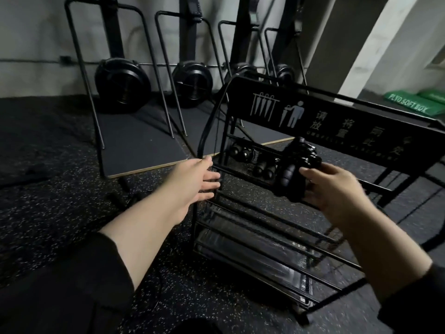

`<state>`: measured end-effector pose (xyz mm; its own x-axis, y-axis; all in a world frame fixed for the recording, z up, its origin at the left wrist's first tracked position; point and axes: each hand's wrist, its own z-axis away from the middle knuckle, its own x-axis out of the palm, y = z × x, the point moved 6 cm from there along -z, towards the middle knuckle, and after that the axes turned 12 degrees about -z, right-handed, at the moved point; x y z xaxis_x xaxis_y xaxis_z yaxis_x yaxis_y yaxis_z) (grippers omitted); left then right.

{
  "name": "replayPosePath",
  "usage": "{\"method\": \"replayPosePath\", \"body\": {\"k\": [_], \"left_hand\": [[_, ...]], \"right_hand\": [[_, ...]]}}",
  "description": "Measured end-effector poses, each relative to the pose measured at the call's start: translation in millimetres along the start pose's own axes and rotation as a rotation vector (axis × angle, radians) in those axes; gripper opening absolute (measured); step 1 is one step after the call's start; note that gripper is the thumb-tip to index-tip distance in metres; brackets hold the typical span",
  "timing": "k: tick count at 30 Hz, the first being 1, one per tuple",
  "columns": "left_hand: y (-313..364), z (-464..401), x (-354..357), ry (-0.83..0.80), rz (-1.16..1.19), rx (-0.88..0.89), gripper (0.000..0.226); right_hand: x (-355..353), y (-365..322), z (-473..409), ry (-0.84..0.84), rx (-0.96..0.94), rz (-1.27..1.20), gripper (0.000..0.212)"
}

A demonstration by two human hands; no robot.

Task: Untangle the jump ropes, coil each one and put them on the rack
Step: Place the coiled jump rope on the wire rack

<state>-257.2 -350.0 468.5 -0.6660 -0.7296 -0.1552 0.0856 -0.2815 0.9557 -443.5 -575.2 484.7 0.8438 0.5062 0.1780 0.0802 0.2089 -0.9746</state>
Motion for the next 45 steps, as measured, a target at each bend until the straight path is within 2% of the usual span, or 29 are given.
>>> {"method": "replayPosePath", "body": {"k": [4,7,9,13,16,19,22,26,28,31,34,37,41,45], "left_hand": [[8.2,-4.9,19.6,-0.003,-0.029,0.013,0.037],[3.9,-12.5,28.4,-0.008,-0.056,0.012,0.036],[0.3,-16.4,31.3,-0.004,-0.073,0.006,0.034],[-3.7,-21.6,34.4,0.001,-0.092,-0.011,0.032],[-4.0,-24.4,35.2,0.006,-0.104,-0.006,0.031],[-4.0,-25.7,35.9,0.007,-0.111,-0.005,0.030],[-6.2,-25.8,35.5,0.010,-0.114,-0.013,0.030],[-9.8,-27.0,27.4,0.050,-0.107,-0.010,0.029],[-12.0,-27.2,18.1,0.086,-0.098,-0.013,0.029],[-11.5,-28.4,-8.4,0.186,-0.066,0.014,0.027],[-8.2,-30.3,-62.9,0.407,-0.044,0.087,0.028],[-14.3,-23.9,-131.1,0.587,-0.024,0.083,0.036],[-43.0,-1.6,-208.4,0.669,0.029,-0.016,0.047],[-82.2,15.5,-260.4,0.696,0.031,-0.109,0.056]], "right_hand": [[-62.2,-11.6,-40.3,0.080,0.024,0.122,0.023],[-100.1,-6.4,-70.8,0.165,0.075,0.199,0.015],[-118.6,2.6,-88.1,0.207,0.137,0.215,0.017],[-128.8,16.3,-110.0,0.210,0.206,0.268,0.020],[-124.1,26.3,-120.6,0.194,0.224,0.300,0.010],[-131.5,39.9,-136.4,0.263,0.221,0.507,0.038],[-135.4,40.7,-140.5,0.296,0.137,0.777,0.056],[-127.7,31.4,-128.3,0.279,0.064,0.920,0.054],[-126.4,26.3,-122.9,0.314,-0.004,0.921,0.054],[-100.4,-2.7,-101.9,0.392,-0.328,0.797,0.045],[-37.6,-31.1,-70.6,0.295,-0.615,0.659,0.044],[51.2,-35.3,-29.3,0.070,-0.732,0.517,0.039],[175.6,15.1,30.0,-0.312,-0.677,0.455,0.032],[262.3,102.3,52.5,-0.518,-0.484,0.435,0.035]]}}
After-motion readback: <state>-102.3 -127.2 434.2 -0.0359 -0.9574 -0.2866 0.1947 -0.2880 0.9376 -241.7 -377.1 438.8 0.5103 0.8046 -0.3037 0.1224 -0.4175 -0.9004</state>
